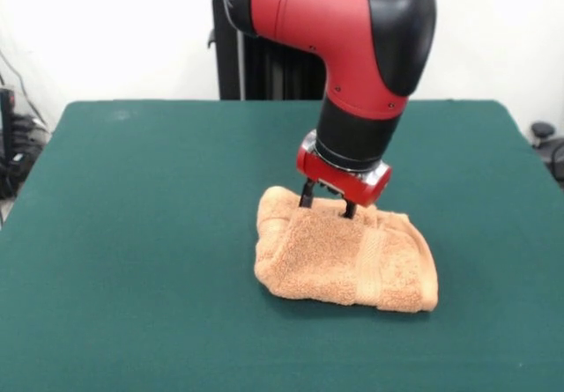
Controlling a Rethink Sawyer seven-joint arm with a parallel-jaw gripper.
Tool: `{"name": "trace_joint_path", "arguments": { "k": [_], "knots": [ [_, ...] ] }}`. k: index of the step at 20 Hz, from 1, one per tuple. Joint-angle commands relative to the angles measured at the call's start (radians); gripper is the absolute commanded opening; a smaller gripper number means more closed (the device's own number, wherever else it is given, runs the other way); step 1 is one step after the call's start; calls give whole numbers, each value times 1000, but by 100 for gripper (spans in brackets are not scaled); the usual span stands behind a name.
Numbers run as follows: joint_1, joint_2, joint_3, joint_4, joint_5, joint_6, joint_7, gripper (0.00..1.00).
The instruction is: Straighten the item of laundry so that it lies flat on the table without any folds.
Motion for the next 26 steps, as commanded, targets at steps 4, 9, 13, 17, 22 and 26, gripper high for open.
{"name": "trace_joint_path", "arguments": {
  "k": [4,9,13,17,22,26],
  "knots": [
    [38,17,84,125,33,104,209,100],
    [49,-30,69,146,39,158,224,100],
    [30,-48,92,173,19,87,179,0],
    [32,-28,82,161,24,68,198,0],
    [42,-23,81,160,35,68,220,0],
    [54,-19,73,157,42,69,238,0]
  ]
}}
